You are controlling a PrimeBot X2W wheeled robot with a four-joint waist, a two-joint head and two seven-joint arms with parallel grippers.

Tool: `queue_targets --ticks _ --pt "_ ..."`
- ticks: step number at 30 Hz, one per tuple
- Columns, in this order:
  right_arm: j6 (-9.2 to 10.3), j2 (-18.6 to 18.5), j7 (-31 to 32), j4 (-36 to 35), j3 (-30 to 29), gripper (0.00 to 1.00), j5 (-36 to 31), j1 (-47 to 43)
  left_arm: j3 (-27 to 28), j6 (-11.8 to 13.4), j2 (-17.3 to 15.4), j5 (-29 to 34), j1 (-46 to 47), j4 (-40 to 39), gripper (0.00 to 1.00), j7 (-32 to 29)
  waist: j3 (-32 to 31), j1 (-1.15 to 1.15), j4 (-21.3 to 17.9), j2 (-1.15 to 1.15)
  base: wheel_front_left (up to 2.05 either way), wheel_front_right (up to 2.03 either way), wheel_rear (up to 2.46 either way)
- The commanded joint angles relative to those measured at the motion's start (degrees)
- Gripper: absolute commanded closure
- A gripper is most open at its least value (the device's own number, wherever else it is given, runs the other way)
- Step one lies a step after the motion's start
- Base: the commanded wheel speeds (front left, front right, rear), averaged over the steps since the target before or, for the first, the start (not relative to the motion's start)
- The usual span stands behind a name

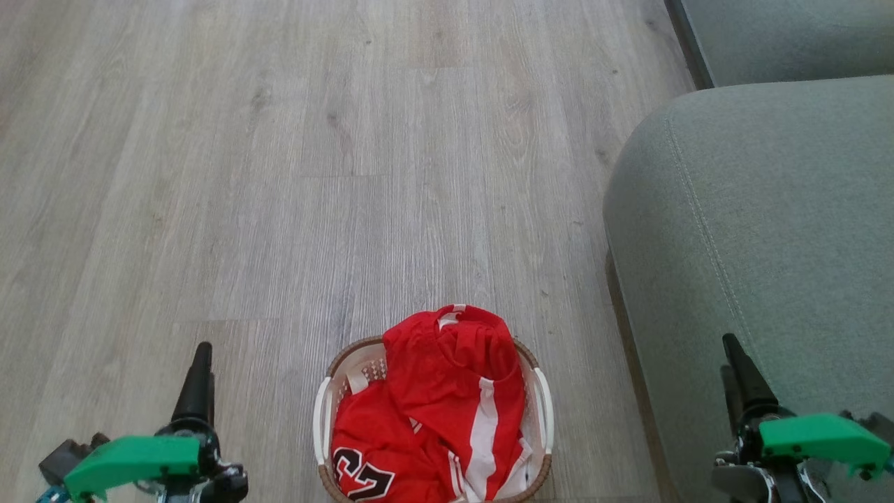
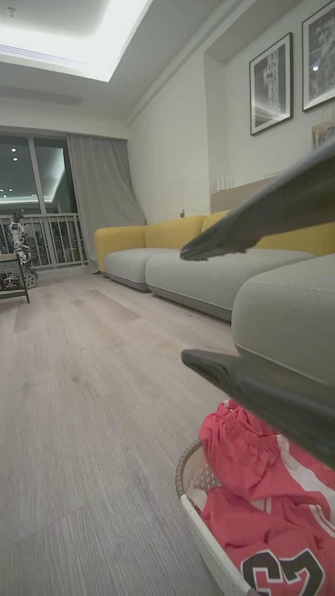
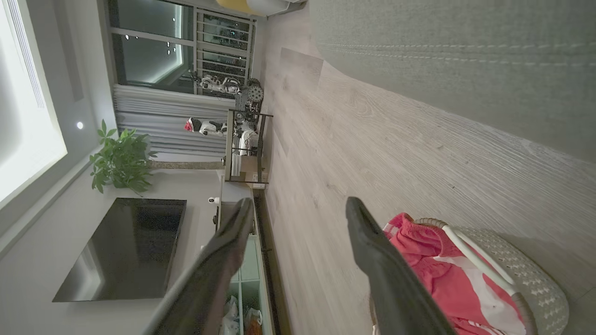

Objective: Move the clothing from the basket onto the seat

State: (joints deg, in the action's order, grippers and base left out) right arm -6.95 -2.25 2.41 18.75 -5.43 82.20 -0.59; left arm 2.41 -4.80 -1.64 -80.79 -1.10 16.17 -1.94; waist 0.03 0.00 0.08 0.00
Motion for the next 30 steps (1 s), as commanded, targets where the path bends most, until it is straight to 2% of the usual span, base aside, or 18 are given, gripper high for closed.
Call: queue_targets --ticks 1,30 --pt "-0.14 -0.37 -0.85 -2.59 0.24 0.0 -1.91 2.59 0.05 0.38 -0.57 1.9 2.06 -2.65 0.0 0.51 0.01 0.0 0.02 0.0 0.0 0.0 0.0" --pt "-0.26 -0.44 -5.58 -7.51 4.13 0.0 -23.52 2.22 -3.34 4.31 -0.76 28.08 0.63 -8.05 0.0 5.2 -0.16 0.0 0.18 0.0 0.0 0.0 0.0"
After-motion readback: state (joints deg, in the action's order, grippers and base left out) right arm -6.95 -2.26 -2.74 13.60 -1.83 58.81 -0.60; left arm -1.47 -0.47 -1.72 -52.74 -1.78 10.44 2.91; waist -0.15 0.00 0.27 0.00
